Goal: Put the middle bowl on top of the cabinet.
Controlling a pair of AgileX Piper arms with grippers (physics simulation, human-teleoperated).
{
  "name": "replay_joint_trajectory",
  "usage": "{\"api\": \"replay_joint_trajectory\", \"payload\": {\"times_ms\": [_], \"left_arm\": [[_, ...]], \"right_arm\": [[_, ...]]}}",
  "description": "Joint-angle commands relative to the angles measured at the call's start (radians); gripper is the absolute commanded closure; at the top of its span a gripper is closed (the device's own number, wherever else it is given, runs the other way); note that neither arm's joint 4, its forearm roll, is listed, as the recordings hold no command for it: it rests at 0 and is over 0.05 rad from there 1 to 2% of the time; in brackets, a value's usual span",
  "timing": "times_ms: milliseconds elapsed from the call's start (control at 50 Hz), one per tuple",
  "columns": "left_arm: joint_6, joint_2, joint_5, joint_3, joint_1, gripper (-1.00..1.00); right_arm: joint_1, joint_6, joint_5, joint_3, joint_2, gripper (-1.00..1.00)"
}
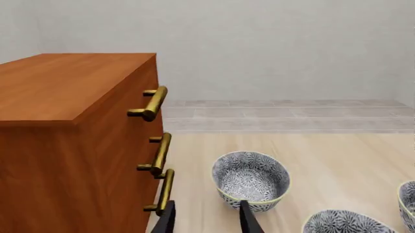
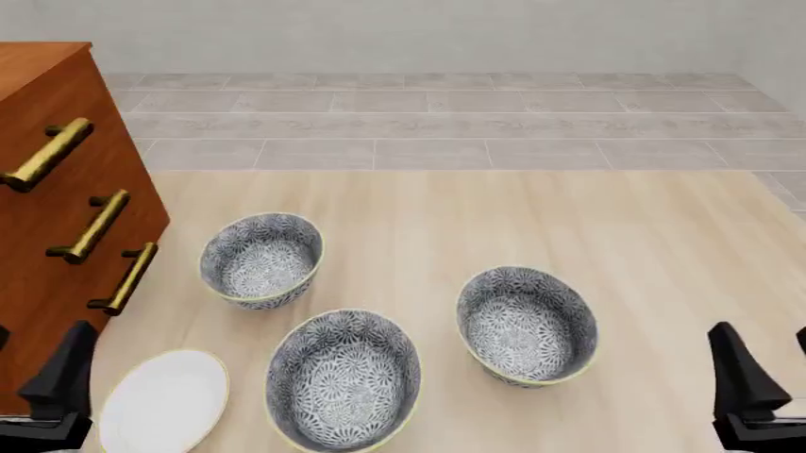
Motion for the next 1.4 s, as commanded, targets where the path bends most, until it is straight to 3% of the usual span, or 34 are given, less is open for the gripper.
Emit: {"api": "replay_joint_trajectory", "payload": {"times_ms": [20,260,520,680,940,1400], "left_arm": [[-0.003,-0.001,0.005,-0.006,-0.008,-1.00],[0.007,0.027,-0.006,-0.035,-0.025,-1.00],[0.039,0.254,-0.132,-0.118,-0.102,-1.00],[0.051,0.435,-0.267,-0.142,-0.188,-1.00],[0.098,0.669,-0.359,-0.255,-0.356,-1.00],[0.100,0.986,-0.397,-0.453,-0.536,-1.00]], "right_arm": [[0.003,0.003,0.002,-0.002,0.001,-1.00],[0.001,0.006,0.005,-0.004,0.000,-1.00],[-0.008,0.012,0.002,-0.002,-0.003,-1.00],[-0.009,0.010,0.000,-0.003,-0.001,-1.00],[-0.009,0.012,0.001,-0.008,0.005,-1.00],[-0.001,0.003,-0.010,-0.004,0.019,-1.00]]}}
